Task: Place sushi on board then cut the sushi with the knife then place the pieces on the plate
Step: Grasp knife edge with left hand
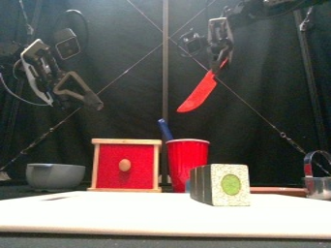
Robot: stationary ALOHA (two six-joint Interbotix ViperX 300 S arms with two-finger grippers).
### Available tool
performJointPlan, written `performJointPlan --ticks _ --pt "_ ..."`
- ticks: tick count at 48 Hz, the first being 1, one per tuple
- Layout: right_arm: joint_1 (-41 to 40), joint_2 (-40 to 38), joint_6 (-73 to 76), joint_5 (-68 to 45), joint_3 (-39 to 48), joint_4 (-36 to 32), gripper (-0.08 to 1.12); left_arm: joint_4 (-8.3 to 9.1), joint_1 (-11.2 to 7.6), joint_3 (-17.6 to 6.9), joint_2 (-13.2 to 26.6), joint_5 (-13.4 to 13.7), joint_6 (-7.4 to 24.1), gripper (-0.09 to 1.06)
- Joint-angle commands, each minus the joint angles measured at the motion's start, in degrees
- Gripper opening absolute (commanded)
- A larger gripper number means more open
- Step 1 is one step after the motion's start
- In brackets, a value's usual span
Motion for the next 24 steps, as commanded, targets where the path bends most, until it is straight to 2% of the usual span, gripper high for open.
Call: performJointPlan --ticks 1,9,24 --pt "1.6 -7.4 -0.1 -6.6 5.1 0.2 0.28 0.0 0.18 -1.8 -0.4 -0.5 0.1 -0.03" --pt "4.9 -16.1 -0.4 -19.8 16.1 0.3 0.29 0.09 0.26 -2.5 -1.0 -0.8 0.1 -0.03" --pt "14.4 -30.9 -0.7 -51.9 39.9 0.8 0.29 0.44 0.62 -5.3 -1.0 -1.7 0.2 -0.03"
